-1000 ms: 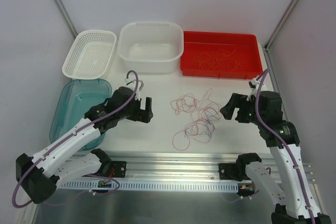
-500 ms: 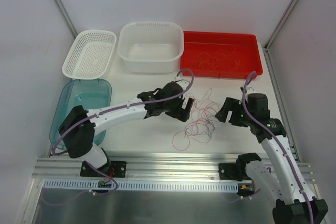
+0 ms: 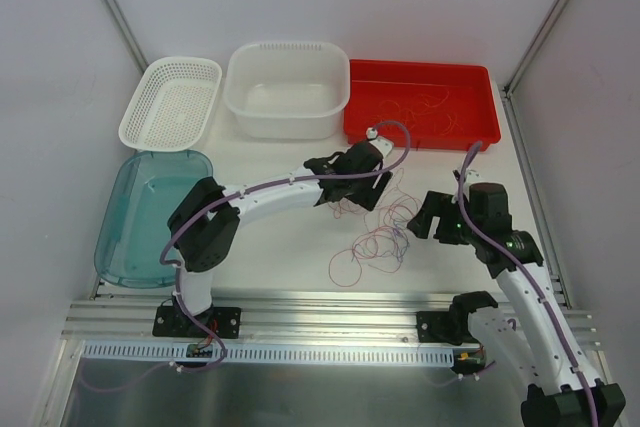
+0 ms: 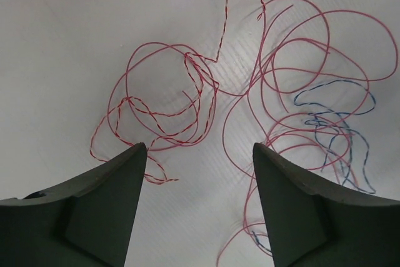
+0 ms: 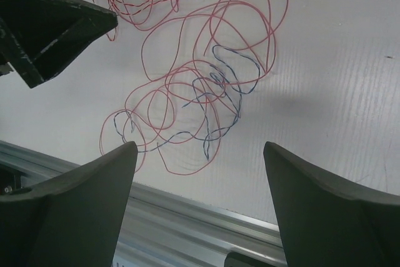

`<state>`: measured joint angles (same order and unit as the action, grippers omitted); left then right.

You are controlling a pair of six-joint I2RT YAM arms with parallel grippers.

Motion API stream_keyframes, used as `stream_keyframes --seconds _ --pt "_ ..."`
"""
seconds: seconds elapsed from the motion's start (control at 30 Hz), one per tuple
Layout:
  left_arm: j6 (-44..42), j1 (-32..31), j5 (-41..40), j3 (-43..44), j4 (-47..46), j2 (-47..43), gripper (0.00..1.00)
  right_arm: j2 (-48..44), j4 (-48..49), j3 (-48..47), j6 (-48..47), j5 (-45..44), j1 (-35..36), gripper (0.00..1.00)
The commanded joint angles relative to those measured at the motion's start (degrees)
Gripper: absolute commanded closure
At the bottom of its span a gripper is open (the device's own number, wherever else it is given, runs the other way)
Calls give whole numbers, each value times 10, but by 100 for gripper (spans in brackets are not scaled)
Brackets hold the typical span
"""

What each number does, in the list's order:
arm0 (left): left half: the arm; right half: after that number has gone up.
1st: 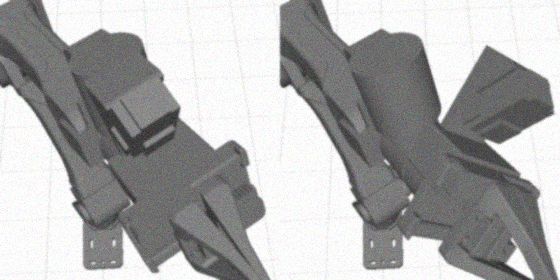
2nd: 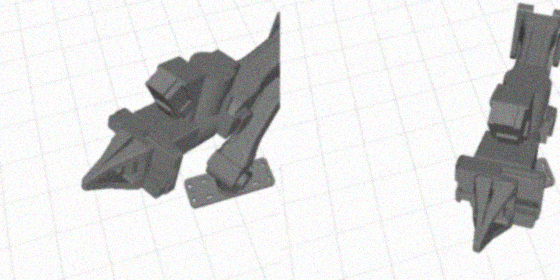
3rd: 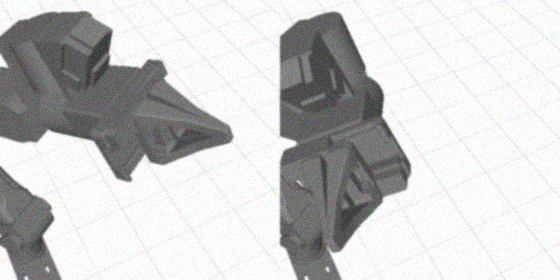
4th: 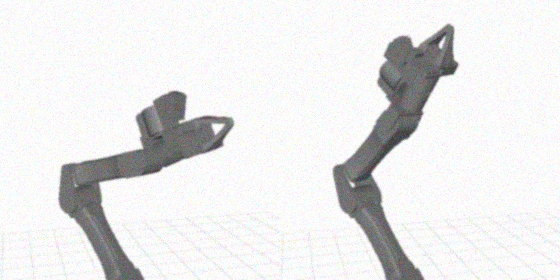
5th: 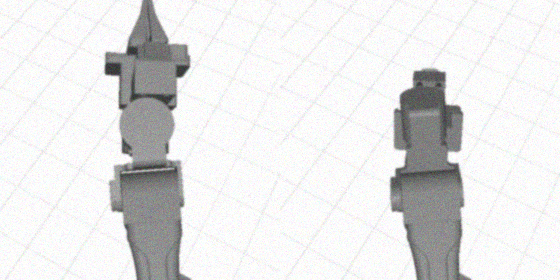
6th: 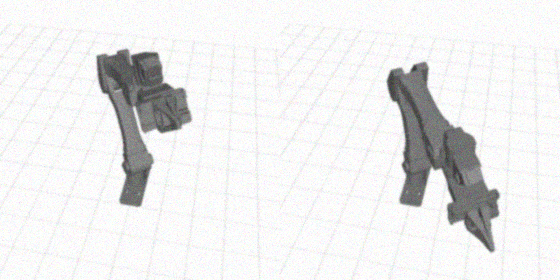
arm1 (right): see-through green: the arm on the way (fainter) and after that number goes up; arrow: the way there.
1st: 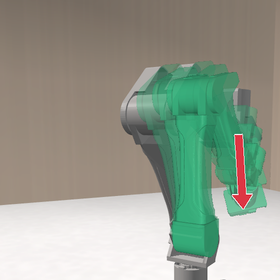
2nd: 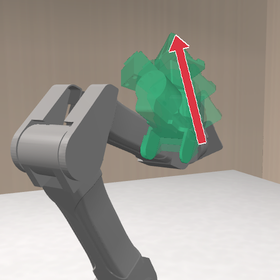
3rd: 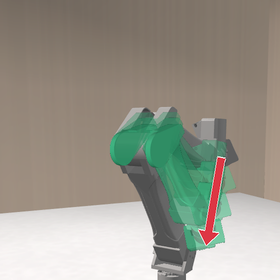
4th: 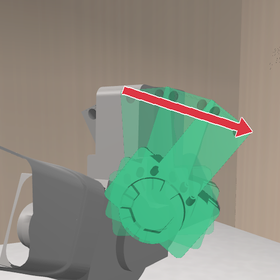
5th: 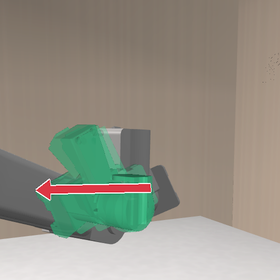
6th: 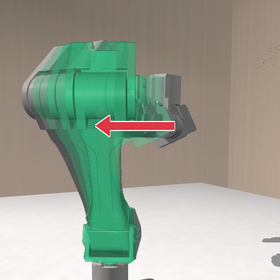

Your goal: Untangle the cables

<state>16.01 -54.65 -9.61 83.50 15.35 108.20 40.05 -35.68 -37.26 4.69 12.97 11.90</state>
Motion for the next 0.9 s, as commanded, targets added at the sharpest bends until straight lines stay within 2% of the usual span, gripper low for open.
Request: stream_keyframes --seconds 0.0,0.17,0.3,0.4,0.53,0.87 --pt "-120 6 5 31 -2 17 33 -19 9 -16 -18 14 3 13" --pt "-191 24 82 48 -4 41 38 -41 31 2 31 51 3 14" --pt "-257 24 89 91 -2 75 39 -36 21 -17 9 36 3 14" --pt "-295 24 93 105 3 98 47 -39 5 -19 -2 17 4 14" --pt "-341 26 89 108 19 116 52 -52 5 -12 10 31 3 14" --pt "-333 34 172 95 71 113 53 -59 -8 -21 12 22 4 14"
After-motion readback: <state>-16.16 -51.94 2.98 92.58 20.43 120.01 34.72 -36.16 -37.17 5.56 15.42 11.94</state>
